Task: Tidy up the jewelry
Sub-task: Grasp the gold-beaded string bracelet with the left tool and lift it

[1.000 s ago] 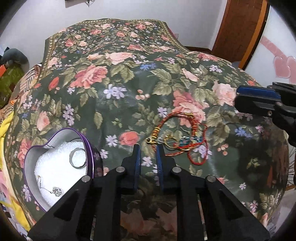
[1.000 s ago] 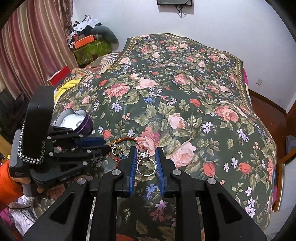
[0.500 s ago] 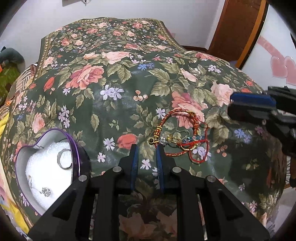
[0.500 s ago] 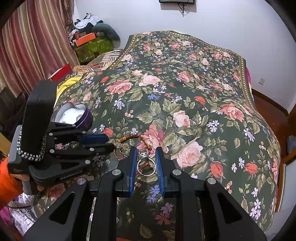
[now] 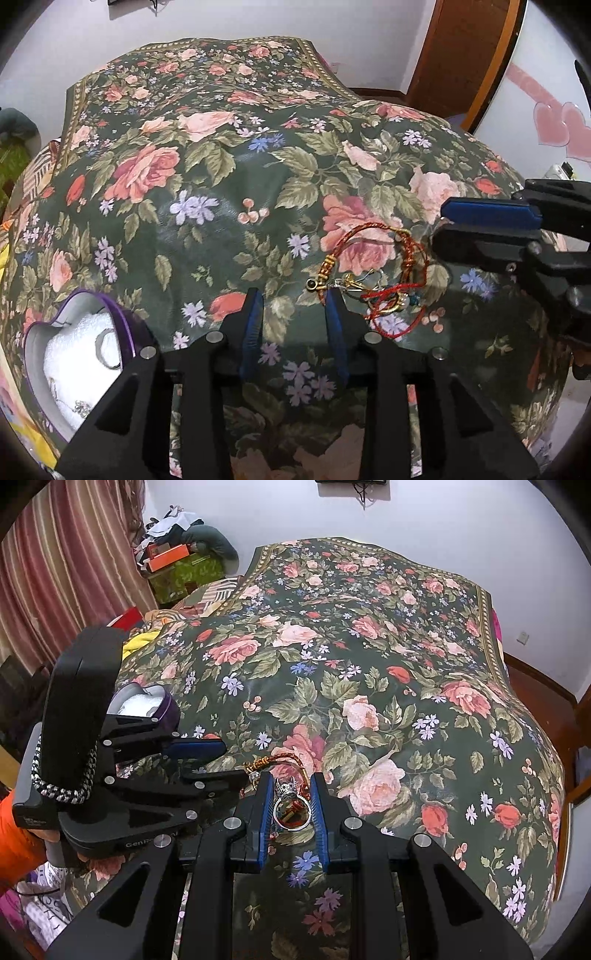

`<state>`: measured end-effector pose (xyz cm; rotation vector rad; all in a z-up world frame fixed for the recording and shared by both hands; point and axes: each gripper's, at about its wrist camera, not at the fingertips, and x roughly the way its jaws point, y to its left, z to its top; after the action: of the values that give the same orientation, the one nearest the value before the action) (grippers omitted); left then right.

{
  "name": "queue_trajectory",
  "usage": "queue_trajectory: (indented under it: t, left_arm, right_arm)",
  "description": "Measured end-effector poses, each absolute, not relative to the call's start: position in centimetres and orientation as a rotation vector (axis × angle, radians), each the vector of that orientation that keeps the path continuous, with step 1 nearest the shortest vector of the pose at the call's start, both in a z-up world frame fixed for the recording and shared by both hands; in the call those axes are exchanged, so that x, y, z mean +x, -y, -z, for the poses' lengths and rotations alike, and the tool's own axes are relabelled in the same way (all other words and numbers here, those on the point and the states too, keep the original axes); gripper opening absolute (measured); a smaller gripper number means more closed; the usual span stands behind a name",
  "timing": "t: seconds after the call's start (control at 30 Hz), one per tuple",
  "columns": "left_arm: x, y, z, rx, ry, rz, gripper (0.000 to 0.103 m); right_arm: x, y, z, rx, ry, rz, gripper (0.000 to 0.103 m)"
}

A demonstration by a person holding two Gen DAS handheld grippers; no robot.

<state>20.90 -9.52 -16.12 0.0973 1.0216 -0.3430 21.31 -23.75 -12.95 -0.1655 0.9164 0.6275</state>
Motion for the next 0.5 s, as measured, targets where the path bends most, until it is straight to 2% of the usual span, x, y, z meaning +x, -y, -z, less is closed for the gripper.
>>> queue_trajectory:
  t: [0.37,0.43,0.47,0.5]
  left_arm:
    - [21.3,11.2,16.5,0.181,-0.978,0.333,0.034]
    - [21.5,11.3,16.6,0.181,-0.972,0.329,0.027]
    - [21.6,11.2,16.6,0.184,-0.968,0.321,0.012]
    - [21.7,11.1,16.6,0.182,-0.97,0.317,0.005]
  right_arm:
    - [21.7,24.1,13.1,-0.156,-0.919,-0.619,0.018]
    - [21.8,24.1,13.1,-0.155,-0.919,-0.618,0.018]
    - [21.8,24.1,13.0,-0.153,-0.919,-0.617,0.018]
    - [21.8,24.2,13.0,-0.151,-0.919,-0.618,0.018]
